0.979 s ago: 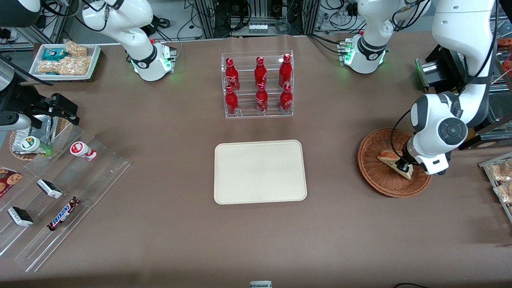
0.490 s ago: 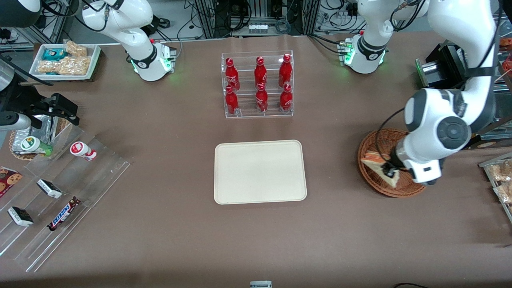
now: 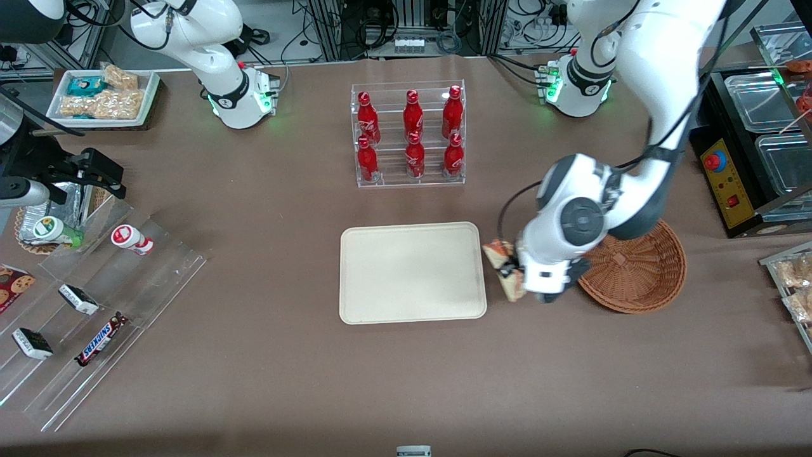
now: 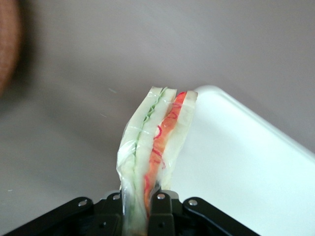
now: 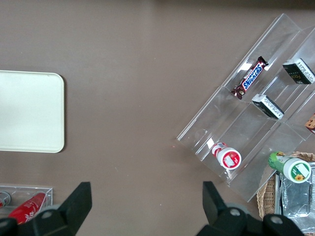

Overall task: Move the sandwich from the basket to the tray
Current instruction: 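Lift the sandwich and carry it over the cream tray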

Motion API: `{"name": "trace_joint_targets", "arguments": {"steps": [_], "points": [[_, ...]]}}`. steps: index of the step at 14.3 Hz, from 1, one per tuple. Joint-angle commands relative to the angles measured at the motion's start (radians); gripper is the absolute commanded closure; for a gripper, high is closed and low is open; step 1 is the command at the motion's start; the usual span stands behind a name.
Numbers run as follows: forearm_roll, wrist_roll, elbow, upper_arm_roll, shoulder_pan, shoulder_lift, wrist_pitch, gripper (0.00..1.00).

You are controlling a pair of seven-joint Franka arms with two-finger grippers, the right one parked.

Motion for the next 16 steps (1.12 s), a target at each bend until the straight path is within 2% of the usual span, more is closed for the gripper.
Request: {"name": "trace_joint_targets", "arguments": {"steps": [1, 5, 7, 8, 13, 16], "points": [[0.020, 0.053, 0.069, -0.002, -0.089, 0.067, 0.042, 0.96], [0.024, 0.166, 0.072, 0.001, -0.210, 0.116, 0.168, 0.96], [0.099, 0.192, 0.071, 0.001, -0.234, 0.144, 0.218, 0.96], [0.127, 0.182, 0.072, -0.001, -0.238, 0.162, 0.243, 0.96], [0.139, 0.096, 0.075, 0.009, -0.254, 0.193, 0.292, 0.96], [0.142, -0.001, 0.153, 0.010, -0.257, 0.242, 0.292, 0.96]]}}
